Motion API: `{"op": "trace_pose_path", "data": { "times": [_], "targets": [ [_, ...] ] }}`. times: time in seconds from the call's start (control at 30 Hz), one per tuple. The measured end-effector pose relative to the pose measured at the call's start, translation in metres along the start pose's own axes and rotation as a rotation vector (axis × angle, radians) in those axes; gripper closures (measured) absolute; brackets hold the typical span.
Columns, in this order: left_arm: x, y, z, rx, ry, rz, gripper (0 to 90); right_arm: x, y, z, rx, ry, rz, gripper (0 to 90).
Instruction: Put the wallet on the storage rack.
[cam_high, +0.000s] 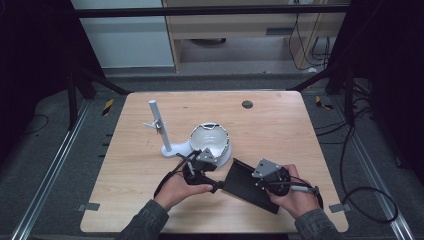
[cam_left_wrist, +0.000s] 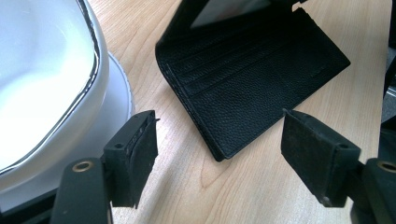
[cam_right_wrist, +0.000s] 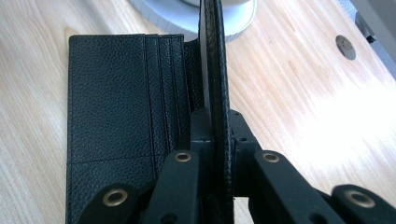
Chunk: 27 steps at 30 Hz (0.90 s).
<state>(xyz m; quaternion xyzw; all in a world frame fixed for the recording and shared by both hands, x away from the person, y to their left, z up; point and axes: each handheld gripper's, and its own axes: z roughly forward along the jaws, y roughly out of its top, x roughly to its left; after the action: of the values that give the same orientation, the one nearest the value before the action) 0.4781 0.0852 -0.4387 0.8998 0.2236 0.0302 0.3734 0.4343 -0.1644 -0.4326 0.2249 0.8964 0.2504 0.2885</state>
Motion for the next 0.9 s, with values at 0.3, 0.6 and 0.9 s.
{"op": "trace_pose_path", "data": {
  "times": [0.3,0.6,0.9],
  "targets": [
    [-0.001,0.006,-0.004,-0.014,0.014,0.004,25.2,-0.007,0.003,-0.008,-0.029,0.006,0.024,84.0],
    [-0.001,0.008,0.002,-0.013,0.006,0.006,24.1,-0.01,0.008,-0.015,-0.059,0.009,0.02,84.0],
    [0.0,0.009,0.008,-0.006,0.001,0.008,22.1,-0.009,0.013,-0.018,-0.075,0.01,0.011,84.0]
  ]
}}
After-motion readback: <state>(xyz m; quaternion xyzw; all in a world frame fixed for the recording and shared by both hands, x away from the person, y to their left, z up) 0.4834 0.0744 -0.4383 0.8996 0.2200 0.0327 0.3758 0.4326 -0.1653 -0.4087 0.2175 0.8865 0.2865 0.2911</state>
